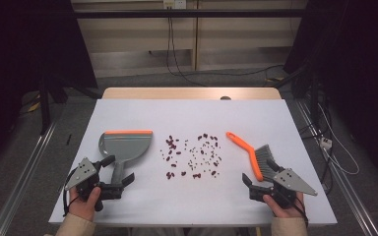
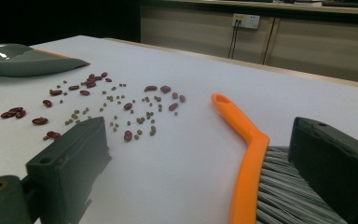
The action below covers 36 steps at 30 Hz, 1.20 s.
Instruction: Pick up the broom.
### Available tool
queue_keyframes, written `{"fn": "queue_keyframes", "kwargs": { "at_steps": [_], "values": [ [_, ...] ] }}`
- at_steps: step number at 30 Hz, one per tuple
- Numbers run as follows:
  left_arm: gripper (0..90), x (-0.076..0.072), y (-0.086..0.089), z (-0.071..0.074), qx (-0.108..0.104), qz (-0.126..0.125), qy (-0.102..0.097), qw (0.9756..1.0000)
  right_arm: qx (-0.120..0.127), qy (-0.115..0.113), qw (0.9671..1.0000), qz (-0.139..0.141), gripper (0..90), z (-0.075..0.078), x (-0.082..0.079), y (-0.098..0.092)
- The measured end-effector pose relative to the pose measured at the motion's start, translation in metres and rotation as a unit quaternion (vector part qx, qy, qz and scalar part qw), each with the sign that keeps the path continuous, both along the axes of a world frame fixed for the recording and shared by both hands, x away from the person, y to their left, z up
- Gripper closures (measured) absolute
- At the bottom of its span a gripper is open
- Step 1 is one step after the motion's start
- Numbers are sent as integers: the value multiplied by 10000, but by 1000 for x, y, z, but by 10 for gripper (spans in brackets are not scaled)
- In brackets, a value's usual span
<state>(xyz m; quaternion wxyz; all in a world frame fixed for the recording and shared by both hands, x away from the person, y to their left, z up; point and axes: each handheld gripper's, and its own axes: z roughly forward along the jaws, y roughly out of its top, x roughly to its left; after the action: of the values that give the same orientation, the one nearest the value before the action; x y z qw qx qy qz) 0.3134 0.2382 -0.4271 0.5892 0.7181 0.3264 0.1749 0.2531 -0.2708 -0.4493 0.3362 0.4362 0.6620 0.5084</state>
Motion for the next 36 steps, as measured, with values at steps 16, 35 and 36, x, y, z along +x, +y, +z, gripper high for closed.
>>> {"fn": "queue_keyframes", "kwargs": {
  "at_steps": [16,35,36],
  "values": [
    [28,1,0,0,13,-18,7,10000,-120,10,9999,-112,22,5,5,2],
    [28,0,2,0,20,-20,14,10000,-160,1119,9931,-306,263,30,56,-14],
    [28,0,2,0,7,-26,6,10000,-134,1186,9924,-302,287,30,61,-15]
  ]
}}
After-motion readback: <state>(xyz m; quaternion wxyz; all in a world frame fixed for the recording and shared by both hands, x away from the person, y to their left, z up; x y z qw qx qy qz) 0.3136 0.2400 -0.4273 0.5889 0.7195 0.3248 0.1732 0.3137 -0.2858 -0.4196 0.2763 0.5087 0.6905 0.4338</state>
